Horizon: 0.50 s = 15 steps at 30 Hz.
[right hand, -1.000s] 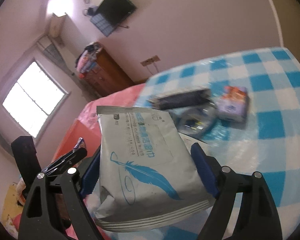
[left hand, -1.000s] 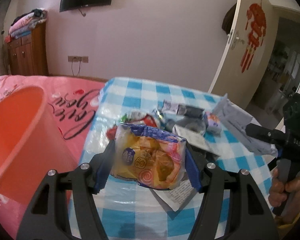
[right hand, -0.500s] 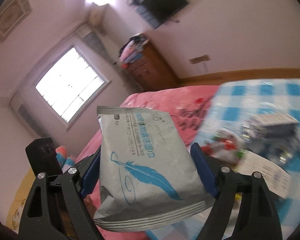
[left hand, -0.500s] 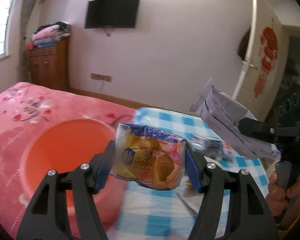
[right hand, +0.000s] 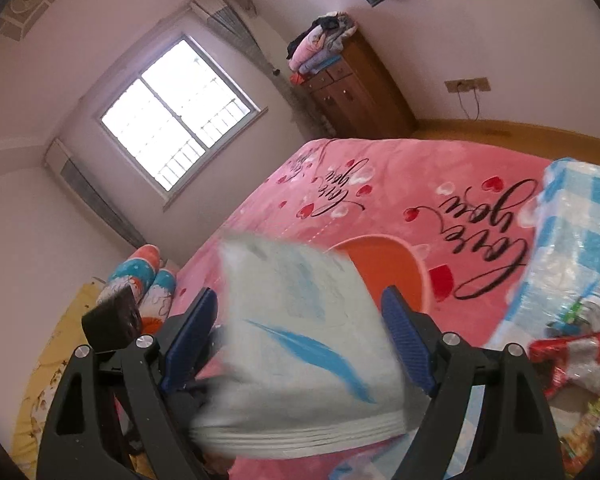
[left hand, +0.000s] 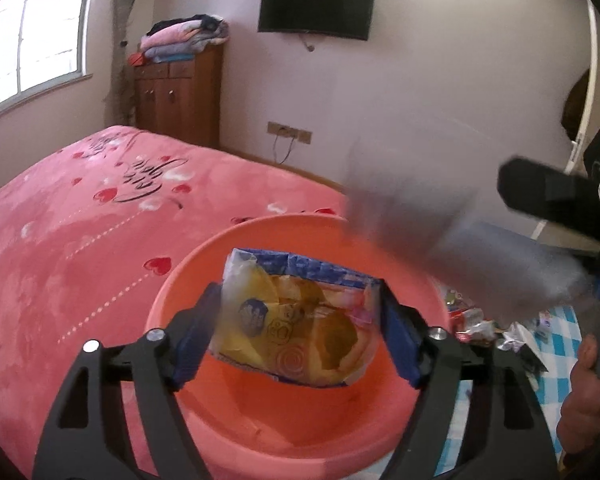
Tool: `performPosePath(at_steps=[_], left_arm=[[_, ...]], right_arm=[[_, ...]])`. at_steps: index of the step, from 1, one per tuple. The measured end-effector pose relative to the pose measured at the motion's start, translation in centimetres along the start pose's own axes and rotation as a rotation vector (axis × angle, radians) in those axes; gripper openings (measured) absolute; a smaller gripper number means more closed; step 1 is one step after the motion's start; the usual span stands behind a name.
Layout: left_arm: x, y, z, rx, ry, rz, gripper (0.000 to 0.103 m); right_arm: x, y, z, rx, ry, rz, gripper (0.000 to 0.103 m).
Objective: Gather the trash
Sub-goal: 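Carry both items over the orange bucket and open both tools to drop them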
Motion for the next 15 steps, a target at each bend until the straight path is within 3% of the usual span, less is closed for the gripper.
performPosePath(at_steps=[3,9,15], left_arm=[[-0.5,0.8,0.3,0.011,0.004,-0.009,0.087],[-0.1,1.1,0.8,0.006,-0.017,-0.004,0.089],[0.3,0.1,1.4,-0.022,-0.044,0.010,0.091]], right_arm=[[0.4,-0.2,0.2,-0.014,-0.024,0.008,0.091],[4.2,-0.8,2.0,0.010,-0.110,0.092,0.092],[9.4,-1.4,5.6,0.064,-0.203,0.259,0.095]])
Point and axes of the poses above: each gripper's, at about its wrist camera, not at the fingertips, and x roughly against the way its jaws point, y to its left, z to its underside, the point moved 3 cm from there along -x, roughly the way its jaws point, and after that the axes turned 10 degrees about x, right-handed, at the moved point
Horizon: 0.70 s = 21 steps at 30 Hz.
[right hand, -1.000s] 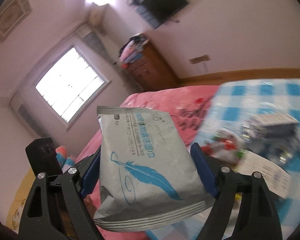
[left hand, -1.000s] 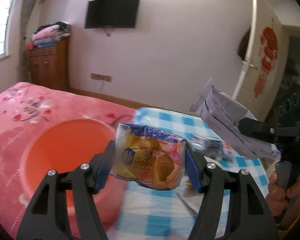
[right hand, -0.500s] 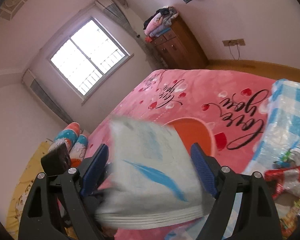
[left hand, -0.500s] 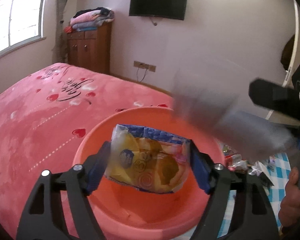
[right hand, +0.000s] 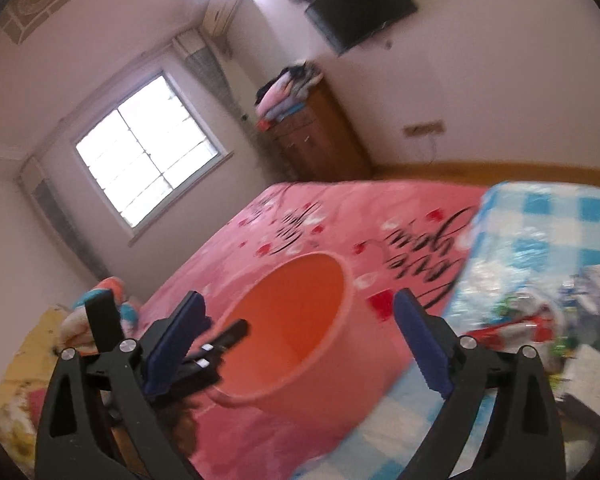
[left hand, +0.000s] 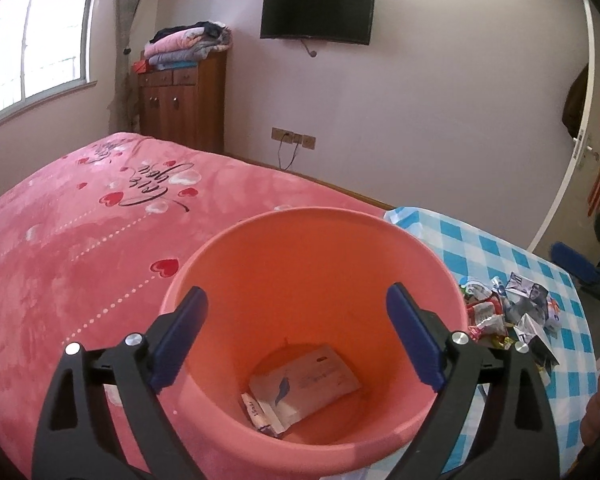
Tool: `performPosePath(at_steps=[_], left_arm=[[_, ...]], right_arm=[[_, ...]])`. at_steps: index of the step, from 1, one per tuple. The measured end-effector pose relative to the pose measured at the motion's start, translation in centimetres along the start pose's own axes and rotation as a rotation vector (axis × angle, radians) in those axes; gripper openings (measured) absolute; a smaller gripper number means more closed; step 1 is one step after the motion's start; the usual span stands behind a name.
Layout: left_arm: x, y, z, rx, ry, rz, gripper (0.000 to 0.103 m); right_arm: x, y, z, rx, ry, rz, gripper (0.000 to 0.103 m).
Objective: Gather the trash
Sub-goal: 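Carry both items over the orange bucket and open both tools to drop them, then move both open tools back over the trash pile on the table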
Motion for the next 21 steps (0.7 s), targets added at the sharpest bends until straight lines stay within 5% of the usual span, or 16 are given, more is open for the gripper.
performPosePath(at_steps=[8,21], left_arm=[[2.1,-2.4,1.2,-0.027,-0.057,0.049,0.091],[4.8,-9.9,4.4,-0.148,-0.107,0.120,0.091]], right_arm=[[4.6,-2.5,4.1,0.076,-0.066,0.179,0.095],[8.8,-8.3,8.8,0.029,-0.135,0.275,0.096]])
Point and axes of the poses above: each gripper's, at about its wrist camera, not at the fingertips, and x roughly against the way its jaws point, y to its left, z to its underside, the point moved 3 cm from there along -x, roughly the way its jaws point, and after that the axes turned 10 degrees about x, right-handed, at the moved point
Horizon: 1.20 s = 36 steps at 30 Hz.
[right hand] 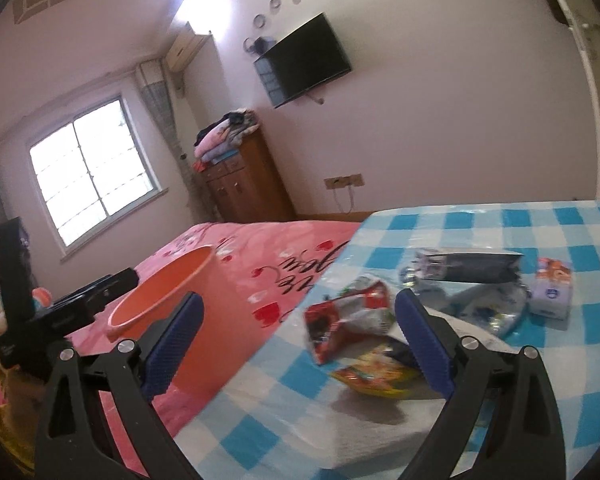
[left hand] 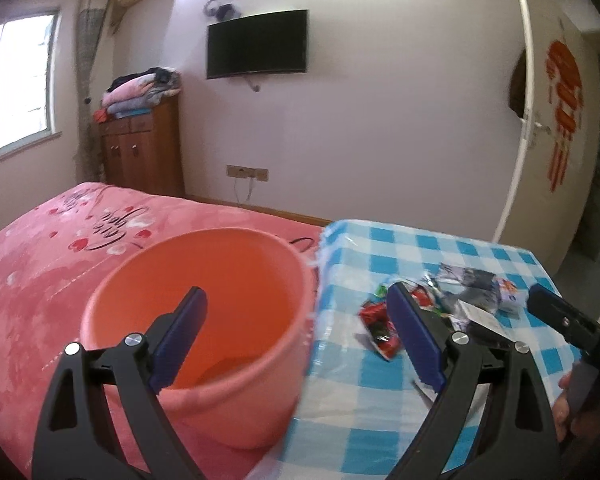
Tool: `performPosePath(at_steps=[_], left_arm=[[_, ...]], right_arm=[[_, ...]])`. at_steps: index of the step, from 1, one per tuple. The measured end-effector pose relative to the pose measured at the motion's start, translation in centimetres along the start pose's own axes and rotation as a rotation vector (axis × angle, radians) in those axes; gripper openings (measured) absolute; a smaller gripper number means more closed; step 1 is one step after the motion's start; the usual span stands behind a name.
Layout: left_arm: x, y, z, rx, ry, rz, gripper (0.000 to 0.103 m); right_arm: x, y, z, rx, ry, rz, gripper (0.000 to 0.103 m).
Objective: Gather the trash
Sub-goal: 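Move both open tools back over the trash pile on the table, then grasp the red chip bag with the left tool while the right tool grasps the white milk carton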
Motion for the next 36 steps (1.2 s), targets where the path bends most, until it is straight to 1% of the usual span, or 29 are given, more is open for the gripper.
performPosePath(at_steps=[4,7,12,15,20,24,26,30,34,36], left_arm=[[-0.1,-2.9,1.0,-0.056,0.001,0.003,0.091],[-0.4,-4.5,1.6,-0.070,0.007,0.018,0.091],[-2.0,-6.9,2.8,-0.072,0.092,0.040,0.091],[-3.2,-8.6,3.5,-0.079,0.130,0.059,0.091],[-4.6,-11.4,4.9,-0.121,0.181,0.085,0.091],[-5.8,-13.6,6.2,-0.129,0.230,0.108,0.091],[-6.6,-14.7,7.2,-0.134,0.266,0.122,0.091],[-8.4,-16.0,8.7,-0.141,0.320,0.121,0.091],[-9.7,-16.3,9.3,-0.160,0.348,0.095,0.091],[-10.6,-16.1,9.2,-0.160,0.357,0.082,0.091]], right_arm=[[0.8,-2.9,0.8,-0.019,-0.016,0.056,0.096],[1.3,-5.5,1.4,-0.067,-0.025,0.088,0.096],[2.1,-9.7,2.3,-0.125,-0.025,0.158,0.097],[2.7,-11.7,2.5,-0.155,-0.025,0.177,0.097],[3.5,-15.6,2.8,-0.216,-0.020,0.204,0.098],[4.2,-18.3,3.3,-0.278,-0.016,0.206,0.098],[4.7,-19.0,3.4,-0.297,-0.018,0.207,0.098],[4.9,-20.2,3.8,-0.327,-0.011,0.200,0.098],[4.4,-20.7,4.2,-0.361,0.024,0.153,0.098],[3.9,-20.4,4.3,-0.354,0.046,0.123,0.098]])
Point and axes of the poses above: each gripper's, at about its wrist camera, not at the fingertips, and x roughly against the way its jaws point, y to its left, z to its underside, the point moved 3 cm from there along -x, roughly the way its jaws point, and after that the axes turned 10 degrees about x, right-handed, at the moved point
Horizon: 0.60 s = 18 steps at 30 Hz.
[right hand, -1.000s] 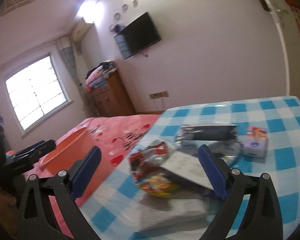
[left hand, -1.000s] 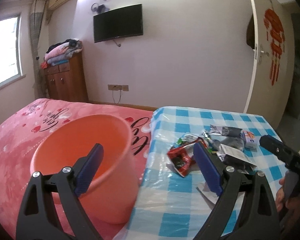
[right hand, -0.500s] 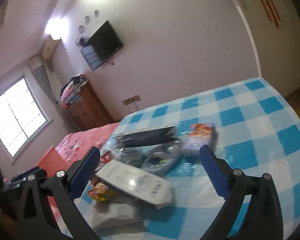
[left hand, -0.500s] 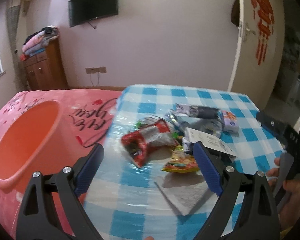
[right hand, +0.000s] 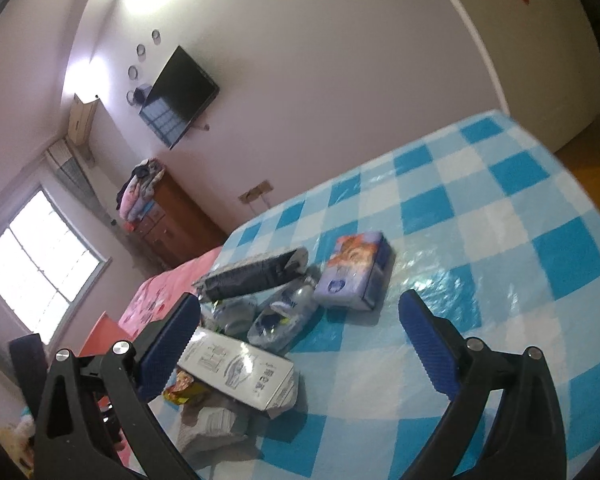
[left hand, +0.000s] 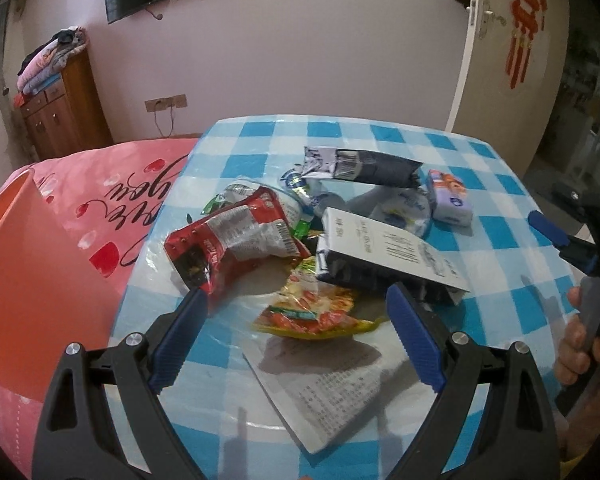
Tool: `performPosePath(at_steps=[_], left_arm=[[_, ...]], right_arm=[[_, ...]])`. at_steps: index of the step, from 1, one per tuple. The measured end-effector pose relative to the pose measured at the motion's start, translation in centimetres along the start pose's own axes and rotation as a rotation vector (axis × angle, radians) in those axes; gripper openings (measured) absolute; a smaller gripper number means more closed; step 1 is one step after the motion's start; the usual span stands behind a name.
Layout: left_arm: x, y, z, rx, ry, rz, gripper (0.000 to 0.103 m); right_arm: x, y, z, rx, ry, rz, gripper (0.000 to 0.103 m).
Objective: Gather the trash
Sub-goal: 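Grasp the red chip bag with the left tool while the right tool grasps the white milk carton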
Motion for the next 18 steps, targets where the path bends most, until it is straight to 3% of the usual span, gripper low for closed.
performPosePath(at_steps=[7,11,18], left_arm=[[-1.9,2.7,-1.8,0.079,0.018,-0.057,0.091],[-3.0,3.9,-3.4,0.054,-0.006,-0.110,0.091],[-5.5,5.3,-6.0,0.043,0.005,-0.069,0.091]], right_arm=[[-2.2,3.2,0.9,0.142,0.107,-0.047,0.098],[-3.6,4.7,1.9,0.181,0.164,-0.086,0.098],[-5.1,5.6,2.8,0.217,0.206,-0.118,0.098]])
Point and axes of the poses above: each gripper's, at about its wrist camera, not at the fingertips, and x roughly against the way its jaws point, y to its left, z to its underside, the point moved 3 cm from there along -x, roughly the way its jaws point, and after that the axes turned 10 degrees about x, right-handed, at the moved point
